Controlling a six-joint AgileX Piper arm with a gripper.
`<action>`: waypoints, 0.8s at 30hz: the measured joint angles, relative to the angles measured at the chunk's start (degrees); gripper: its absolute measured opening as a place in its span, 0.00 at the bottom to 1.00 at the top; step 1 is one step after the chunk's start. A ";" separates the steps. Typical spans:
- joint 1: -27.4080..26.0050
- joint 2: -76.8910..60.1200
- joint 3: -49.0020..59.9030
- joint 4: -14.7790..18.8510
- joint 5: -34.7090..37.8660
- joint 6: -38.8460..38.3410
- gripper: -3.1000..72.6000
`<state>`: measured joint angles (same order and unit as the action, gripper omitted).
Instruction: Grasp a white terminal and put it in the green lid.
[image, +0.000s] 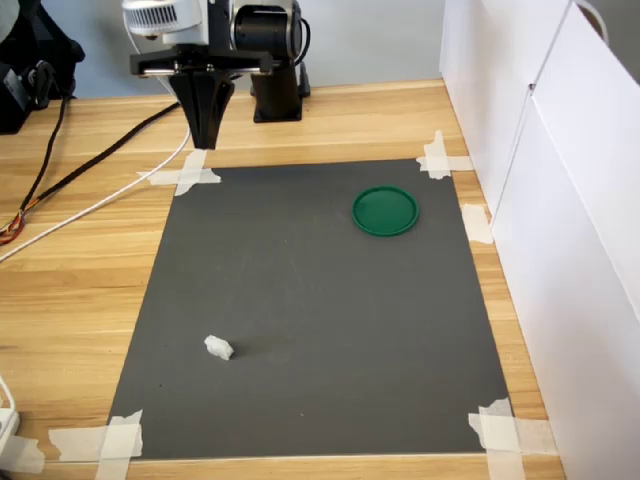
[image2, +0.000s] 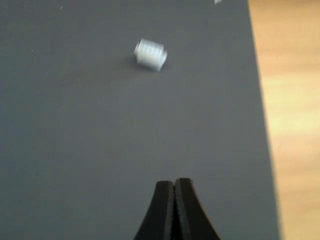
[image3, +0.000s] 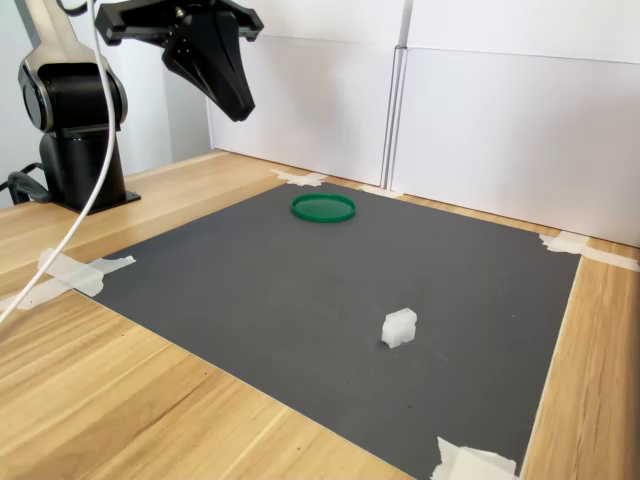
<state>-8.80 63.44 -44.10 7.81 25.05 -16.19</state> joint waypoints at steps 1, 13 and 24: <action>0.00 1.98 -1.85 -0.71 0.30 -1.00 0.01; 0.00 19.14 -20.66 -4.88 5.13 -6.62 0.01; 0.00 31.60 -35.63 -3.96 21.41 -30.57 0.01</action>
<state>-8.80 95.04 -79.74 3.85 46.45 -46.76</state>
